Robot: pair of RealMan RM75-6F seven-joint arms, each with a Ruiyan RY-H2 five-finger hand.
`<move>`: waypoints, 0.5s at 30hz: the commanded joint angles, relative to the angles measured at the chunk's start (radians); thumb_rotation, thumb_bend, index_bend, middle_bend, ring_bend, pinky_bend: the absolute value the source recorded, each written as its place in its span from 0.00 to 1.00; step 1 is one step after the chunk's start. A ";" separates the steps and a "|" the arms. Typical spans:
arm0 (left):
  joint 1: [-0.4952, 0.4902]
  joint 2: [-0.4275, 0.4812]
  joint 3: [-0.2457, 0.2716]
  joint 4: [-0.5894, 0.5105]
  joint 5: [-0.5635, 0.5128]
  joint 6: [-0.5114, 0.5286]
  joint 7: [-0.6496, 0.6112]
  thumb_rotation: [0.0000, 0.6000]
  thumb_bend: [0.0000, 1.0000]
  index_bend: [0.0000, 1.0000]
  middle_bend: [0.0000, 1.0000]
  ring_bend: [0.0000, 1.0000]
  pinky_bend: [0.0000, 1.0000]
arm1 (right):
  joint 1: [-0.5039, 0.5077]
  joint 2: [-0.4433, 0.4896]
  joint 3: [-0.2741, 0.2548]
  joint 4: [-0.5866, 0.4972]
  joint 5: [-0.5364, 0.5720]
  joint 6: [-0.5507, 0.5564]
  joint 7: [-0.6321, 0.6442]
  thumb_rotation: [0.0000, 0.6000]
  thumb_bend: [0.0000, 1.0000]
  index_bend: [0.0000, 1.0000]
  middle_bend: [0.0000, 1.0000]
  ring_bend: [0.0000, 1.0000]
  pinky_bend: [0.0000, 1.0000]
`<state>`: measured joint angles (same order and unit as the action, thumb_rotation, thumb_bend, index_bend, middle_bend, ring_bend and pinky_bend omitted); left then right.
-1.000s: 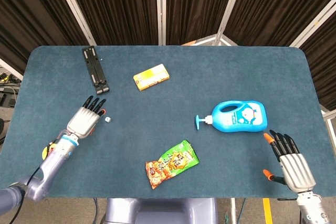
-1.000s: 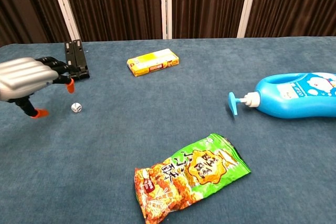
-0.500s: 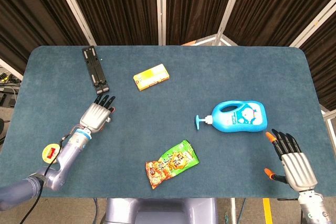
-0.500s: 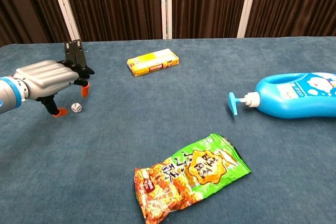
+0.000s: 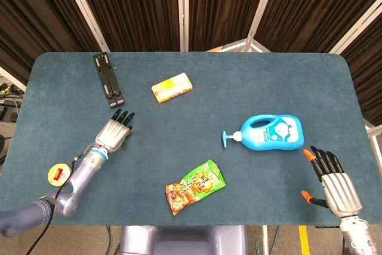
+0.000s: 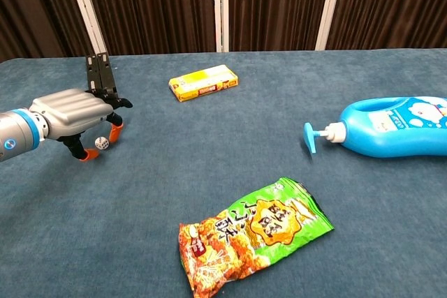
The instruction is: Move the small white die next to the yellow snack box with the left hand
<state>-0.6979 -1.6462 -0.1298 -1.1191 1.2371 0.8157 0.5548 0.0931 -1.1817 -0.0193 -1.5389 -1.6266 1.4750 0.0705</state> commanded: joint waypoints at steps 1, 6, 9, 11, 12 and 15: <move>0.000 0.000 0.003 0.003 -0.016 0.000 0.004 1.00 0.37 0.43 0.00 0.00 0.00 | -0.002 -0.001 -0.002 -0.001 -0.007 0.007 0.001 1.00 0.08 0.00 0.00 0.00 0.00; -0.002 -0.001 0.010 -0.002 -0.026 0.011 0.009 1.00 0.44 0.51 0.00 0.00 0.00 | -0.005 -0.004 -0.003 0.000 -0.014 0.017 0.000 1.00 0.08 0.00 0.00 0.00 0.00; 0.001 -0.001 0.012 -0.010 -0.017 0.030 -0.005 1.00 0.50 0.59 0.00 0.00 0.00 | -0.007 -0.002 -0.002 -0.001 -0.015 0.020 0.003 1.00 0.08 0.00 0.00 0.00 0.00; 0.003 0.002 0.013 -0.020 -0.009 0.043 -0.019 1.00 0.51 0.60 0.00 0.00 0.00 | -0.007 -0.001 -0.001 -0.001 -0.015 0.023 0.005 1.00 0.08 0.00 0.00 0.00 0.00; 0.003 0.004 0.013 -0.025 -0.004 0.049 -0.026 1.00 0.52 0.60 0.00 0.00 0.00 | -0.008 -0.001 -0.001 -0.002 -0.016 0.024 0.005 1.00 0.08 0.00 0.00 0.00 0.00; 0.004 0.014 0.015 -0.047 0.015 0.073 -0.038 1.00 0.52 0.61 0.00 0.00 0.00 | -0.009 -0.001 -0.002 -0.002 -0.018 0.027 0.005 1.00 0.08 0.00 0.00 0.00 0.00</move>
<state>-0.6949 -1.6369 -0.1157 -1.1577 1.2441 0.8803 0.5225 0.0844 -1.1824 -0.0210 -1.5405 -1.6449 1.5017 0.0758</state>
